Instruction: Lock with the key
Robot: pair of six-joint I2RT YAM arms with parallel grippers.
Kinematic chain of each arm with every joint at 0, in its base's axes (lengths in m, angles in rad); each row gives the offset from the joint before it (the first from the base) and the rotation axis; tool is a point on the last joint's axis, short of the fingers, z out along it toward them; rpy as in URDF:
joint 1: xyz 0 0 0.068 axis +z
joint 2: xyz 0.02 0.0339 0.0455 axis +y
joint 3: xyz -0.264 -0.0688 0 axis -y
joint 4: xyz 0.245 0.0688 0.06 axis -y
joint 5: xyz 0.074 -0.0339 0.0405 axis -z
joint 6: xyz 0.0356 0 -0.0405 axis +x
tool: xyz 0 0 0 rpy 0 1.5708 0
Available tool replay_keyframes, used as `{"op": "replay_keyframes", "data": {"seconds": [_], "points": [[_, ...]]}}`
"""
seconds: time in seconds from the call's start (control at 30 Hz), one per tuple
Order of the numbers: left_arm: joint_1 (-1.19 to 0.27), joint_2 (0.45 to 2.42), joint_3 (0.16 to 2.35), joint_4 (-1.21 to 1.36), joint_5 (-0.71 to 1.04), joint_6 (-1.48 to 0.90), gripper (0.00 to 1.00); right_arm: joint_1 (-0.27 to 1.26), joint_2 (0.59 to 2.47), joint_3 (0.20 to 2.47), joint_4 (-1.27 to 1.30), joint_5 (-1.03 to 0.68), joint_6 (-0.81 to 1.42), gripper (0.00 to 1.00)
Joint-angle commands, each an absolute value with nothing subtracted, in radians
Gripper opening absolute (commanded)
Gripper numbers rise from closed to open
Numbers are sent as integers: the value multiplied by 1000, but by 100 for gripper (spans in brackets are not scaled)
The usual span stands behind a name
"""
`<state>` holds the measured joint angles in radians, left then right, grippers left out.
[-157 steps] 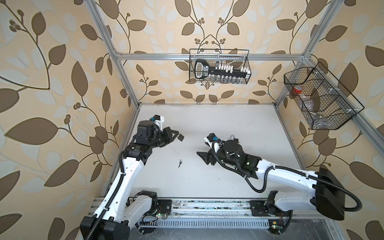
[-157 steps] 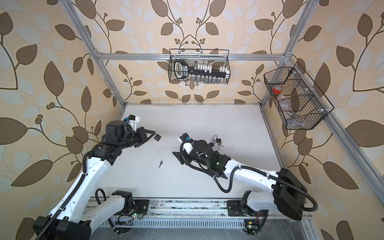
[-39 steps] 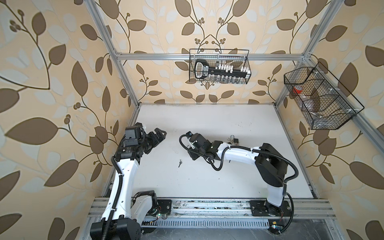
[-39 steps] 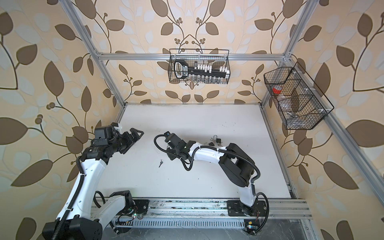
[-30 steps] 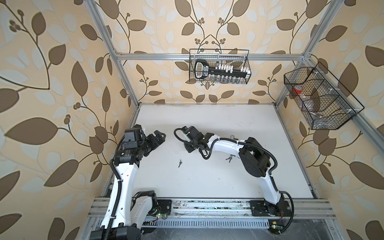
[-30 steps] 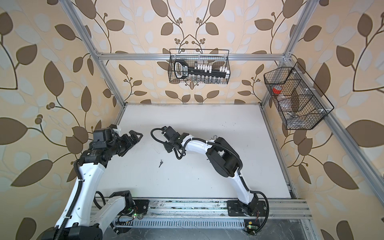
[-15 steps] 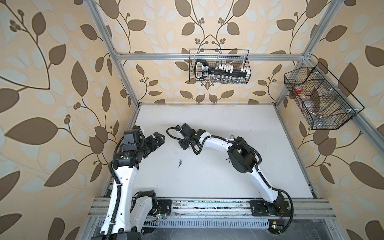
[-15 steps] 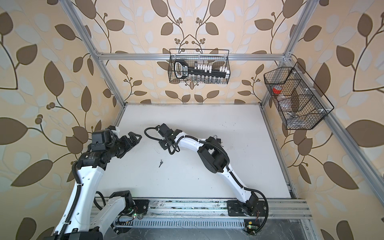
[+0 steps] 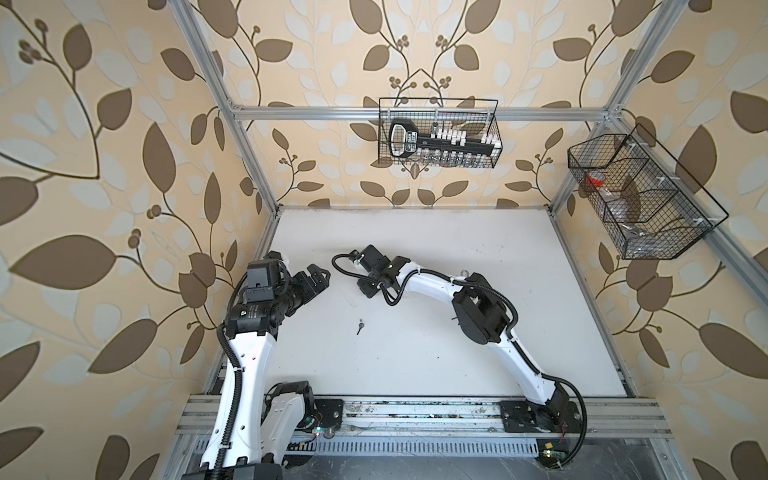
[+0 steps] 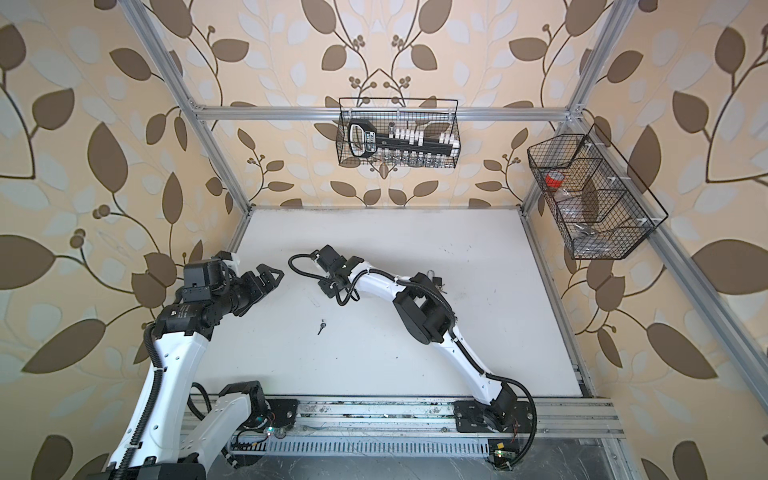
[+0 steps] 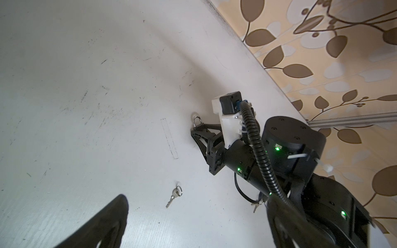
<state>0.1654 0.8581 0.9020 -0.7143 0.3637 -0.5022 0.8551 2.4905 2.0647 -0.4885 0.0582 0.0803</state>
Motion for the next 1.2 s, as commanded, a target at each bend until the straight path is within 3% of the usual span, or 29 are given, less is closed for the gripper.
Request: {"op": "replay_keyframes", "data": {"seconds": [0.0,0.1,0.47,0.77,1.03,1.17], "points": [[172,850,943,-718,387,-483,99,857,2533,2081,-537,37,50,23],[172,849,946,-718,391,-483,99,857,2524,2065,-543,28,33,15],[173,844,940,-717,402,-486,99,866,2453,1927,-505,22,34,16],[173,835,956,-736,393,-477,99,865,2451,1953,-502,16,41,48],[173,814,978,-774,373,-462,99,852,2422,1998,-509,-10,44,52],[171,799,975,-767,411,-431,99,822,2274,1902,-442,-43,76,52]]}}
